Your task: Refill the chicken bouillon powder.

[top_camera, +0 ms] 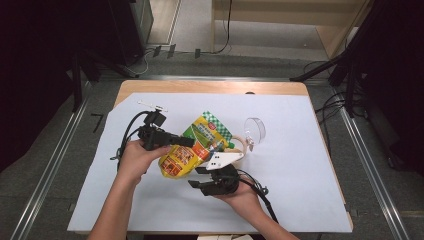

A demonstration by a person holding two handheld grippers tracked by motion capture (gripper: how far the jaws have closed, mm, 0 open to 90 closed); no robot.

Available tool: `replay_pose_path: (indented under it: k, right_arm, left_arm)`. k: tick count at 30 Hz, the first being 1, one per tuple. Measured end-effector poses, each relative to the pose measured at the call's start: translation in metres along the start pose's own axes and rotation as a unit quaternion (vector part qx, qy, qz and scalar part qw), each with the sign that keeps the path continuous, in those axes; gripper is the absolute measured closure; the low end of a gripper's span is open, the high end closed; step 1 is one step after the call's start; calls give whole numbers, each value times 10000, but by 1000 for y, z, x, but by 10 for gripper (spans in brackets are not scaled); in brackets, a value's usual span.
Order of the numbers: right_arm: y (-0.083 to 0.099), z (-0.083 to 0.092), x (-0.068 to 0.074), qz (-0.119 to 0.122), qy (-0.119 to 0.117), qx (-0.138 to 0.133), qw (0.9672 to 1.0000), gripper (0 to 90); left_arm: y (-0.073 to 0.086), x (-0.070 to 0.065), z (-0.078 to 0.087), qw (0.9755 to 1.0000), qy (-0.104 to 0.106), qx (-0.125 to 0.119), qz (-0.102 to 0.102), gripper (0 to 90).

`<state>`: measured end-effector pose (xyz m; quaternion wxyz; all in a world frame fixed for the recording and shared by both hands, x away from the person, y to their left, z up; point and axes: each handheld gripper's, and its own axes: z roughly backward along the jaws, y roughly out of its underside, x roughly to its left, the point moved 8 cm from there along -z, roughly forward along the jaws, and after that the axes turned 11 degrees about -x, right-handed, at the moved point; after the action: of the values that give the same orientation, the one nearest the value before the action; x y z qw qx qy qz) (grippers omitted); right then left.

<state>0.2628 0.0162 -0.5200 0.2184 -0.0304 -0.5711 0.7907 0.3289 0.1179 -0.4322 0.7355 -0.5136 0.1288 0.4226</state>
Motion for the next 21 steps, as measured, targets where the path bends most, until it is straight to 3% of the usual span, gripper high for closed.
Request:
replay_pose_path:
  k: [8,13,21]
  right_arm:
    - [2,14,2,27,14,6,10000,498]
    - [3,27,-5,-111,112,-79,9998,492]
    - [8,31,-9,-194,183,-52,9996,486]
  left_arm:
    - [-10,11,19,9990,-93,-432,110,890]
    - [-19,22,26,9977,-188,-641,128,890]
    - [-35,44,25,9936,-523,-978,191,890]
